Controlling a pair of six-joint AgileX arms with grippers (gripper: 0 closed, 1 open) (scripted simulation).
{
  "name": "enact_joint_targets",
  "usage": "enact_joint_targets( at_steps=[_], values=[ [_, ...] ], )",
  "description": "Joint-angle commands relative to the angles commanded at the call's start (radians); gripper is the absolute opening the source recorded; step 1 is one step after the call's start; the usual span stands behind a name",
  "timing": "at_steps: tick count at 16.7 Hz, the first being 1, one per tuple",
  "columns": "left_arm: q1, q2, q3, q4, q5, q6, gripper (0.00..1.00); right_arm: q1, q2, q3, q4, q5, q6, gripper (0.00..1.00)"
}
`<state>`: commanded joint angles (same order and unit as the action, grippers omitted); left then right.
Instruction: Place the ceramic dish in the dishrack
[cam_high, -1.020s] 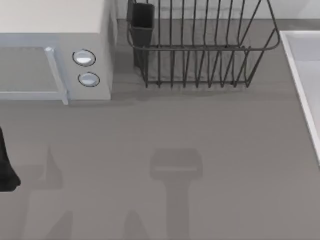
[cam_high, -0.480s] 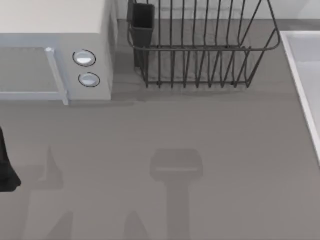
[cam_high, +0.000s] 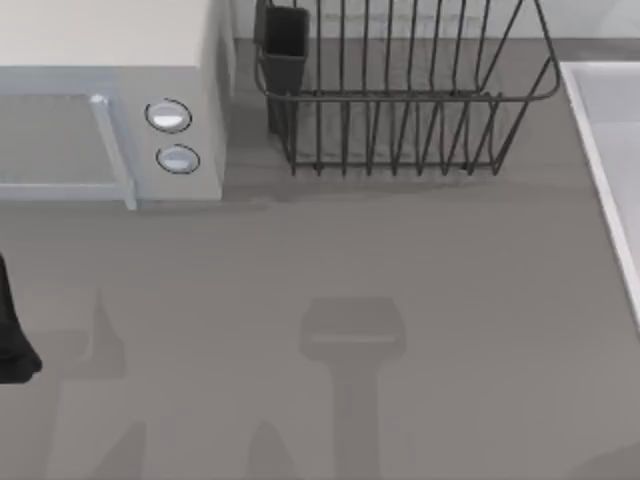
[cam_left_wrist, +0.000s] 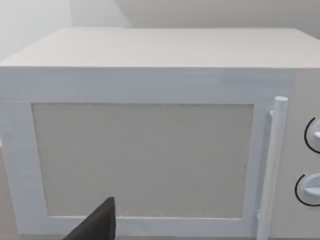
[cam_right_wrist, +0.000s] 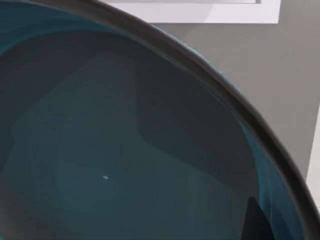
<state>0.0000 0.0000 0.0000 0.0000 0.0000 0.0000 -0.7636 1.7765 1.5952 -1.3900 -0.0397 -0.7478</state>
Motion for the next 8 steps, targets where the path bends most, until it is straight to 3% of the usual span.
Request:
enact_joint_targets(
  at_steps=[4,8],
  values=[
    [0.0,0.0,0.0,0.0,0.0,0.0,1.0,0.003,-0.039,0.156,-0.161,0.001,0.004,0.0],
    [0.0,0.0,0.0,0.0,0.0,0.0,1.0,0.004,-0.046,0.173,-0.178,0.001,0.006,0.0]
  ],
)
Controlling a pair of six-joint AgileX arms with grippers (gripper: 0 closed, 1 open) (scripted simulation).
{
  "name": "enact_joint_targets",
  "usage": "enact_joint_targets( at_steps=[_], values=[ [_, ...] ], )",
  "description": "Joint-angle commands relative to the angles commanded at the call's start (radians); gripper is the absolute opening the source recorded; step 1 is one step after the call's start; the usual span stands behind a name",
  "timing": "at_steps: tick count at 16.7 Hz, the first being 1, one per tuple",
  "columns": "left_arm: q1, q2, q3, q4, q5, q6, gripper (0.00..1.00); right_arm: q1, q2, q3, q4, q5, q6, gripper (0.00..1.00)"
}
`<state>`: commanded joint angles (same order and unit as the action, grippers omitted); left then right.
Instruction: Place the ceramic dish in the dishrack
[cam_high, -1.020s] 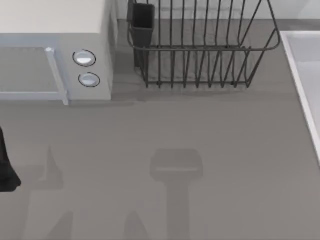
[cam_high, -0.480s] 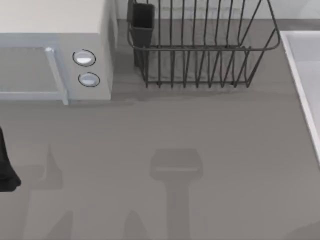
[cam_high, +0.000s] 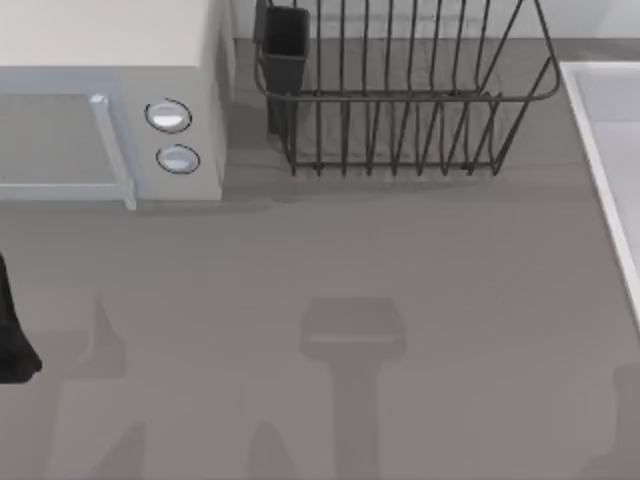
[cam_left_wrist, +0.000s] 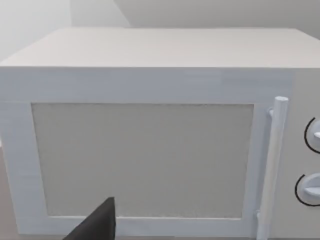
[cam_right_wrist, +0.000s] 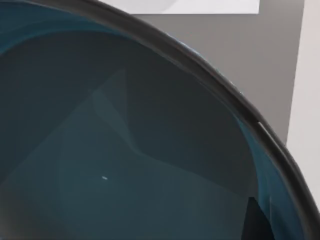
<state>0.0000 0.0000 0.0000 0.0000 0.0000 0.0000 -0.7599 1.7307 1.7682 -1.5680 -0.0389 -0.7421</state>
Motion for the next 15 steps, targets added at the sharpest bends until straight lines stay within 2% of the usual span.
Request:
enact_joint_targets(
  at_steps=[4,7,11,15],
  values=[
    [0.0,0.0,0.0,0.0,0.0,0.0,1.0,0.033,0.0,-0.003,0.034,0.023,0.017,0.0],
    [0.0,0.0,0.0,0.0,0.0,0.0,1.0,0.158,-0.015,-0.012,0.147,0.109,0.072,0.0],
    [0.0,0.0,0.0,0.0,0.0,0.0,1.0,0.449,-0.043,-0.048,0.382,0.292,0.192,0.0],
    [0.0,0.0,0.0,0.0,0.0,0.0,1.0,0.841,-0.085,-0.112,0.69,0.515,0.349,0.0]
  ],
)
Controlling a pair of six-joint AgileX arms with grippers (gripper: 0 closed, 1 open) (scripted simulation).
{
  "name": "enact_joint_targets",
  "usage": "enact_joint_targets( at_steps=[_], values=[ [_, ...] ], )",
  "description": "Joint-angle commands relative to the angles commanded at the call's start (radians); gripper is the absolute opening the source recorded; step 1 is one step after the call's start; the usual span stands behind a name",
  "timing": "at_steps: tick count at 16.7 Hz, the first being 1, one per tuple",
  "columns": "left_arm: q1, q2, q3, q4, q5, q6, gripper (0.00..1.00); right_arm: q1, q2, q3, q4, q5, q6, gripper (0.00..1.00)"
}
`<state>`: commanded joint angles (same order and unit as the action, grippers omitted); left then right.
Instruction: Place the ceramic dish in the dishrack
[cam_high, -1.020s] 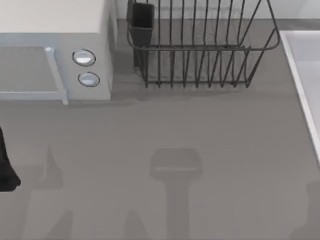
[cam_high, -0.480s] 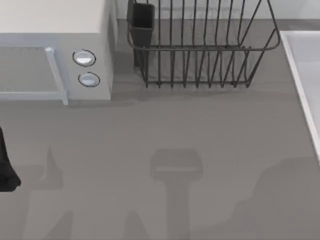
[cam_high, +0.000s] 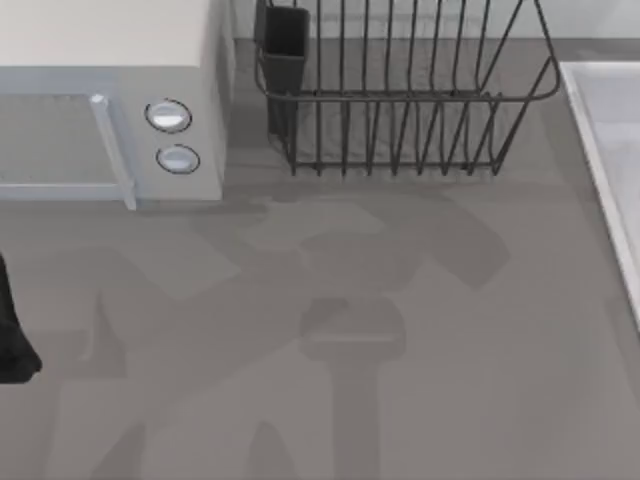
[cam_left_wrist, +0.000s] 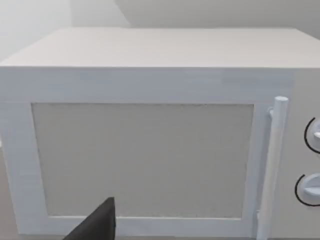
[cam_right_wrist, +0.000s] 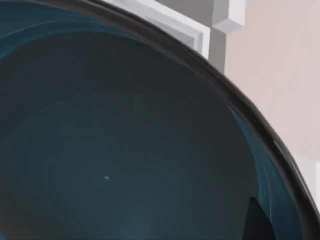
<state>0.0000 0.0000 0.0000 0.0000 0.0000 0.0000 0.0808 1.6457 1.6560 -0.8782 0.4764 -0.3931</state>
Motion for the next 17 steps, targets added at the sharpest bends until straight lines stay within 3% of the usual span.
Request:
enact_joint_targets(
  at_steps=[5,9,13,17],
  values=[
    [0.0,0.0,0.0,0.0,0.0,0.0,1.0,0.512,-0.088,-0.1,0.429,0.286,0.215,0.0],
    [0.0,0.0,0.0,0.0,0.0,0.0,1.0,0.815,-0.161,-0.172,0.713,0.477,0.352,0.0],
    [0.0,0.0,0.0,0.0,0.0,0.0,1.0,0.95,-0.202,-0.216,0.847,0.579,0.421,0.0],
    [0.0,0.0,0.0,0.0,0.0,0.0,1.0,0.957,-0.204,-0.218,0.855,0.585,0.425,0.0]
  ],
)
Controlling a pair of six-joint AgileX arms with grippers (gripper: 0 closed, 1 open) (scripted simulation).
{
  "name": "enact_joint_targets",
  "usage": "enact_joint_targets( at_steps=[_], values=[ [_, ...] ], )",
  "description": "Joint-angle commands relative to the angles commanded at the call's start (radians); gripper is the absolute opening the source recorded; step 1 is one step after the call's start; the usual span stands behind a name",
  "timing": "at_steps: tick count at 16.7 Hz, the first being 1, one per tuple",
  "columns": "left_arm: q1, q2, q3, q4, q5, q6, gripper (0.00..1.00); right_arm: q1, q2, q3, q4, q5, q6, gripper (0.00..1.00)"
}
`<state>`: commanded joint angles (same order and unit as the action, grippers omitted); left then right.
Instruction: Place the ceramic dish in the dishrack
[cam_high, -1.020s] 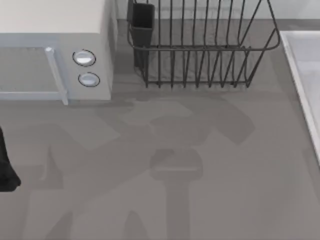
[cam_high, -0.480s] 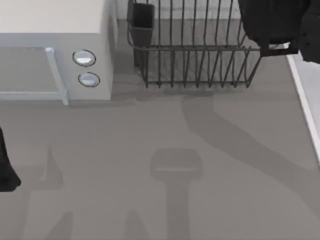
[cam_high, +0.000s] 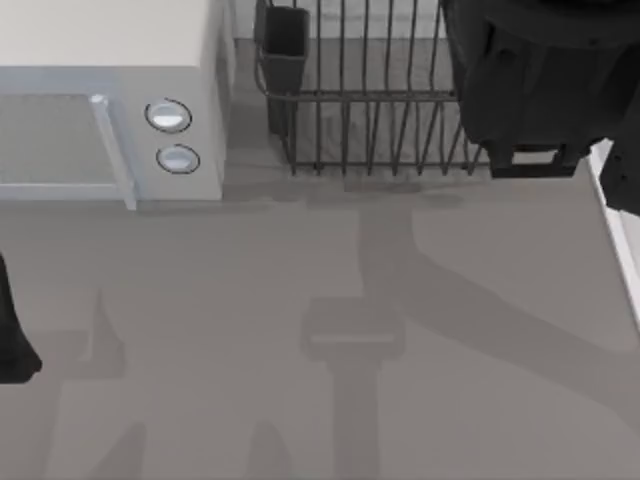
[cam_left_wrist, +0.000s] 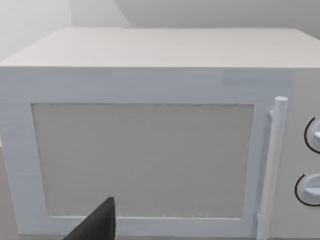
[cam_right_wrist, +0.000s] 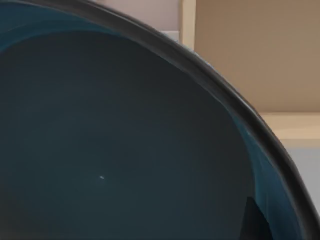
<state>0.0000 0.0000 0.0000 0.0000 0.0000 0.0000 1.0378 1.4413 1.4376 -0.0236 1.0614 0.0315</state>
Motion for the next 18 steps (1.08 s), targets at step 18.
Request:
enact_joint_targets(
  at_steps=[18],
  values=[
    [0.0,0.0,0.0,0.0,0.0,0.0,1.0,-0.406,0.603,-0.105,0.724,-0.396,-0.014,0.0]
  ],
)
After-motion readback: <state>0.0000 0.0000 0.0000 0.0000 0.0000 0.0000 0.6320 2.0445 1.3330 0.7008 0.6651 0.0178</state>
